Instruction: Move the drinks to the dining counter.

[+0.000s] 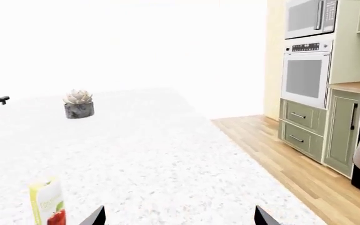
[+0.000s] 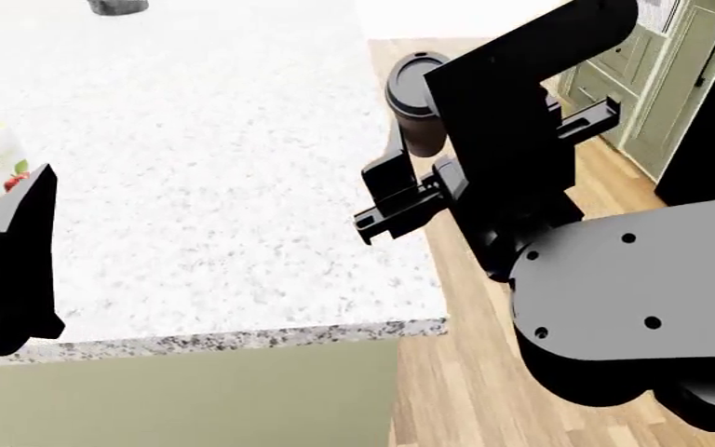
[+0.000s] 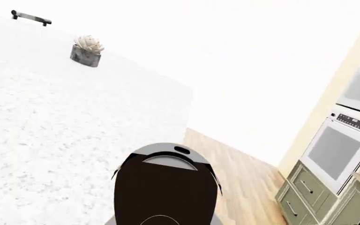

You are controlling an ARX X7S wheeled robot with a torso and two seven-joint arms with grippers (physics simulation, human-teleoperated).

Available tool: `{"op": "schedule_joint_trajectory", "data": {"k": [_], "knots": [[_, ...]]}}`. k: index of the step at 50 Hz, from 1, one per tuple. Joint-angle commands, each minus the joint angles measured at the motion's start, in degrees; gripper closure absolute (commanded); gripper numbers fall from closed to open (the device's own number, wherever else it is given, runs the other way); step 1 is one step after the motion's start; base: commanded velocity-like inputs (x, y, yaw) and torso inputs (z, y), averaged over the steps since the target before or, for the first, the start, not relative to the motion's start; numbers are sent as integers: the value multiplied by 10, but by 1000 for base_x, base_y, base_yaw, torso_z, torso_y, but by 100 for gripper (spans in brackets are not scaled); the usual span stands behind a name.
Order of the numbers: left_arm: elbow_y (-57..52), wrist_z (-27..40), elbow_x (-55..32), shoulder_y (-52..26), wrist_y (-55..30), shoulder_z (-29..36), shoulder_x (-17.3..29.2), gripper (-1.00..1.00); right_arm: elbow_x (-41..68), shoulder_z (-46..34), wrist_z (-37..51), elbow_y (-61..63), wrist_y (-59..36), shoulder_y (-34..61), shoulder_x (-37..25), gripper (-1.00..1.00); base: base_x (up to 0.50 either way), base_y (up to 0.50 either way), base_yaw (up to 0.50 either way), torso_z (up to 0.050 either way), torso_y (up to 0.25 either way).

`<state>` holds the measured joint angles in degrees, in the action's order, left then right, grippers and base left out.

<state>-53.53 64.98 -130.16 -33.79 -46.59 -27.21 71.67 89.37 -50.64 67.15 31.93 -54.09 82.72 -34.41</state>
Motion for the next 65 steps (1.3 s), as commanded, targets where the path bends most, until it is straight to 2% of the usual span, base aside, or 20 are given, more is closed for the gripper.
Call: {"op": "schedule_joint_trajectory", "data": {"k": [1, 21, 29, 45, 65], "knots": [[1, 0, -1, -3, 0, 1, 2, -100, -3, 3, -4, -2, -4, 5, 2, 100, 17, 234, 500, 0, 0], [1, 6, -9, 9, -14, -20, -10, -100, -4, 10, -1, 0, 10, -3, -3, 100, 1, 257, 497, 0, 1], [0, 8, -10, 9, -15, -21, -12, -100, 5, 29, -6, 0, 41, -22, -7, 100, -353, 481, 0, 0, 1], [2, 9, -15, 9, -19, -28, -13, -100, -3, 34, -25, -1, 61, -36, -3, 100, 0, 0, 0, 0, 1], [4, 10, -12, 23, -39, -44, -33, -100, -55, -2, -87, -41, 76, -73, 44, 100, 0, 0, 0, 1, 0]]}}
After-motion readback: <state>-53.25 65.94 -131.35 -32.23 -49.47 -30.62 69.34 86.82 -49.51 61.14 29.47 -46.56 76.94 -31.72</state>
